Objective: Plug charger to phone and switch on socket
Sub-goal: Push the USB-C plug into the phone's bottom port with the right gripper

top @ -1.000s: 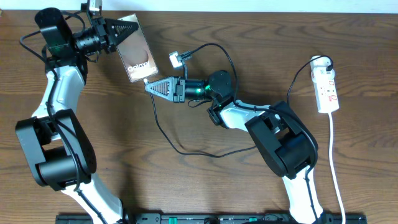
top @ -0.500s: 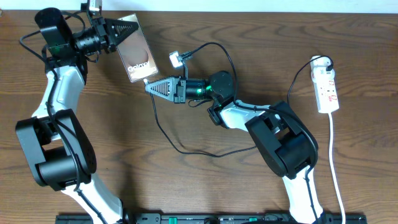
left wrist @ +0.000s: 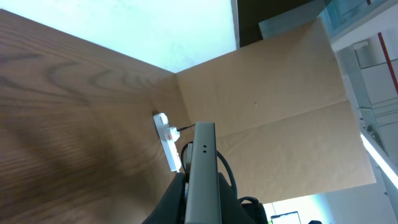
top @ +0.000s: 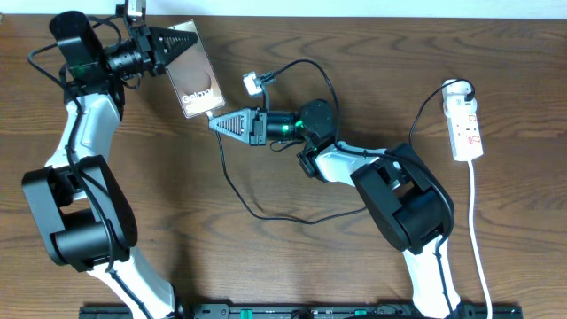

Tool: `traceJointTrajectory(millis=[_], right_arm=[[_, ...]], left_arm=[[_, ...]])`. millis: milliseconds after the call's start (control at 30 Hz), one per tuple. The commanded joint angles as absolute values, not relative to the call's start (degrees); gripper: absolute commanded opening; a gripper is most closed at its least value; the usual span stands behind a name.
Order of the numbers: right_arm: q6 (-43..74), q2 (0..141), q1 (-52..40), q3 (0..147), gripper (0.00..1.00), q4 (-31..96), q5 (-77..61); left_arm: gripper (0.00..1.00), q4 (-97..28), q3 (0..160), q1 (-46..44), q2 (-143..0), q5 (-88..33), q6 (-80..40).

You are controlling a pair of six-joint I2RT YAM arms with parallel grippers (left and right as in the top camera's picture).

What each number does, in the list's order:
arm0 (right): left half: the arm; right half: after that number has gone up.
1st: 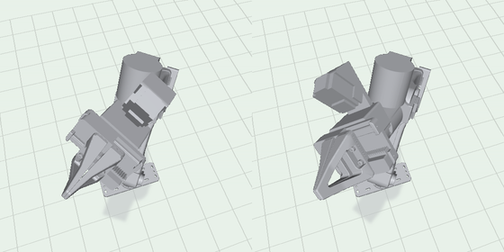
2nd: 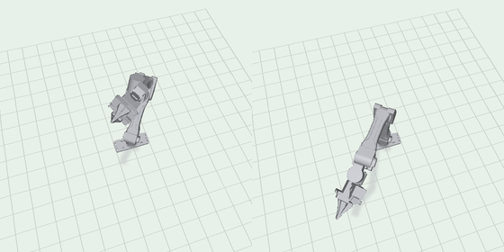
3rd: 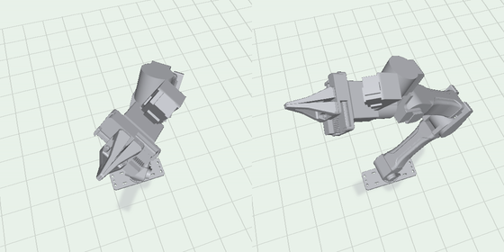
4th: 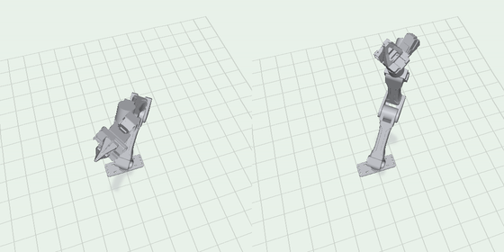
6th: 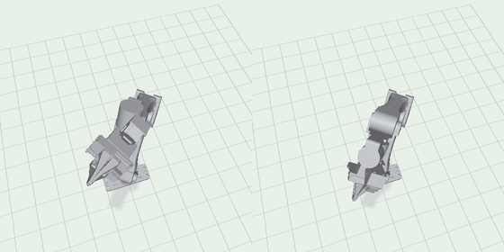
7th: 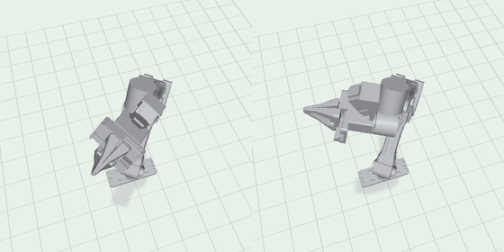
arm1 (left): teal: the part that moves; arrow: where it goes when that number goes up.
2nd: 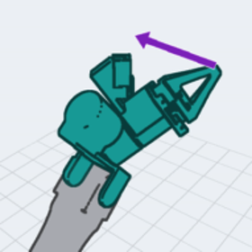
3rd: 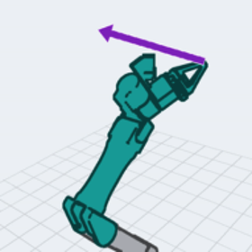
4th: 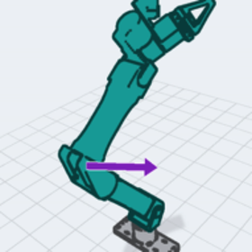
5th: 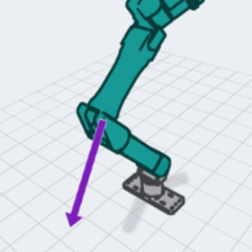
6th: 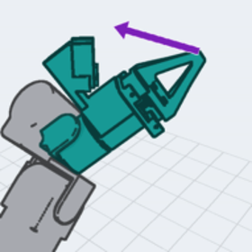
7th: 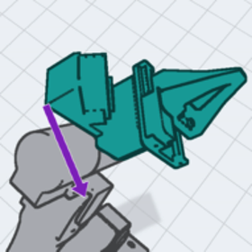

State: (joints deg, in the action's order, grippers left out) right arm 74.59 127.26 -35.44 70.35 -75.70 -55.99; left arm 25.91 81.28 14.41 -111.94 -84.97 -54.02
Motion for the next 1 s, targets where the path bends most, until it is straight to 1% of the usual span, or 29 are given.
traceJointTrajectory(millis=[0, 967], right_arm=[[74.7, 127.7, -35.2, 71.1, 0.01, -75.8, -55.6], [75.3, 127.7, -35.4, 71.1, 0.01, -76.3, -53.3]], left_arm=[[0.07, 26.3, 81.6, 14.4, -110.4, -86.6, -54.4], [0.07, 26.3, 81.6, 13.3, -110.4, -87.4, -54.3]])
